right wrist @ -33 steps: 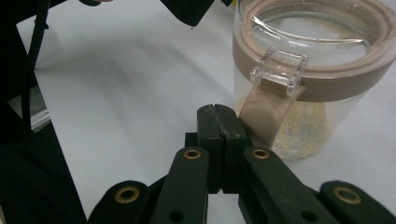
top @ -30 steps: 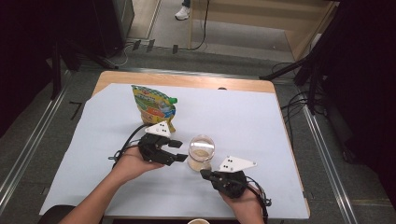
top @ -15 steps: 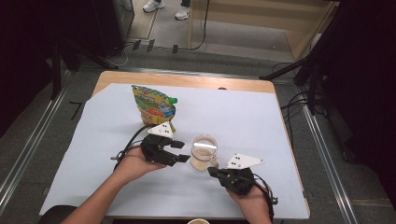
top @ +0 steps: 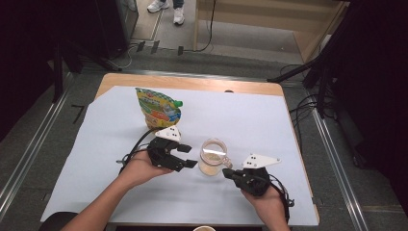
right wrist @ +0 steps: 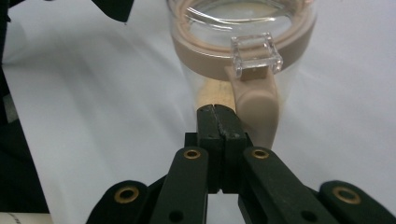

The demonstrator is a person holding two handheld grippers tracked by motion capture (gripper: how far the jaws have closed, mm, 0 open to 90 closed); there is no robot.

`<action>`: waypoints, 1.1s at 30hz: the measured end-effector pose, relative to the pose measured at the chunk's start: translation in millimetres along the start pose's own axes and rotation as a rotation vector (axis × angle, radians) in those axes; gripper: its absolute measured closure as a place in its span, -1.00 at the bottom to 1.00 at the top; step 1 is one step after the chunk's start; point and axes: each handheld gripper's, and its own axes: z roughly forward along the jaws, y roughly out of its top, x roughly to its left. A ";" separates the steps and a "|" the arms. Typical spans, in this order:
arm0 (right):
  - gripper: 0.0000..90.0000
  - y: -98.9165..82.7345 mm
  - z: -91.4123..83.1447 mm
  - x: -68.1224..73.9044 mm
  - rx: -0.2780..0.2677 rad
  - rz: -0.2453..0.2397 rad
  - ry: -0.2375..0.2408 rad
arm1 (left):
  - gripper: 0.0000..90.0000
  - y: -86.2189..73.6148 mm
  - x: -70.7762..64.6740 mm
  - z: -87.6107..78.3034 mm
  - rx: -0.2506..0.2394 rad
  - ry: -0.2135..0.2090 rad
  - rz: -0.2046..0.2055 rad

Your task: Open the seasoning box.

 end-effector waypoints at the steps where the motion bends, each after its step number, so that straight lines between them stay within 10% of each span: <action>1: 1.00 -0.3 -0.2 -2.6 0.004 0.002 -0.001 | -0.11 0.8 0.2 0.1 0.002 -0.002 0.001; 26: 1.00 10.3 -4.7 -59.1 0.004 0.083 -0.023 | -0.46 24.6 -0.5 22.3 -0.036 -0.057 -0.011; 33: 1.00 10.7 -22.5 -55.3 -0.020 0.092 -0.015 | -0.58 32.5 -1.4 30.4 -0.019 -0.032 0.021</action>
